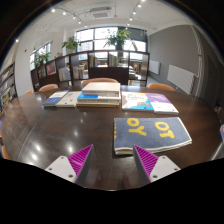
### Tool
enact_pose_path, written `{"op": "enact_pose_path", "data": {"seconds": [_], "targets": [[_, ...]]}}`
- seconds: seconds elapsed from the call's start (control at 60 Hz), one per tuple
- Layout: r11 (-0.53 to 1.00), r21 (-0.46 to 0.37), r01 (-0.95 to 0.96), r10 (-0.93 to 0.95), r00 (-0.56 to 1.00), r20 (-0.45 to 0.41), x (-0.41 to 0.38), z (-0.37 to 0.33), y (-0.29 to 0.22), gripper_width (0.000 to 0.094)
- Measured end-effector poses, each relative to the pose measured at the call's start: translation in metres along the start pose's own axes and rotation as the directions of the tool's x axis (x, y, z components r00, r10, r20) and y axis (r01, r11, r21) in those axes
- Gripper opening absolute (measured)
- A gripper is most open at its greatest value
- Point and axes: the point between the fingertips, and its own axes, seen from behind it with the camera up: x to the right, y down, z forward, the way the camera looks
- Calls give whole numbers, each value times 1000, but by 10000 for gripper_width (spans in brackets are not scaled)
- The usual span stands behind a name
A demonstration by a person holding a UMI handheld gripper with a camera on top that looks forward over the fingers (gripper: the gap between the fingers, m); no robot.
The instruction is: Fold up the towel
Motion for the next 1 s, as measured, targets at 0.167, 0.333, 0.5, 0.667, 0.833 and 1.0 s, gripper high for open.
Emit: {"op": "enact_pose_path", "data": {"seconds": [0.167, 0.333, 0.5, 0.667, 0.833, 1.0], "targets": [[1000, 3, -16, 16, 999, 30, 11, 109, -30, 743], [996, -85, 21, -19, 999, 35, 15, 156, -8, 600], [994, -70, 86, -89, 995, -35, 32, 159, -6, 241], [998, -68, -11, 11, 1000, -2, 38, 160, -8, 38], [998, -22, -54, 54, 998, -33, 77, 125, -65, 33], [997, 66, -28, 38, 987, -158, 181, 74, -138, 33]]}}
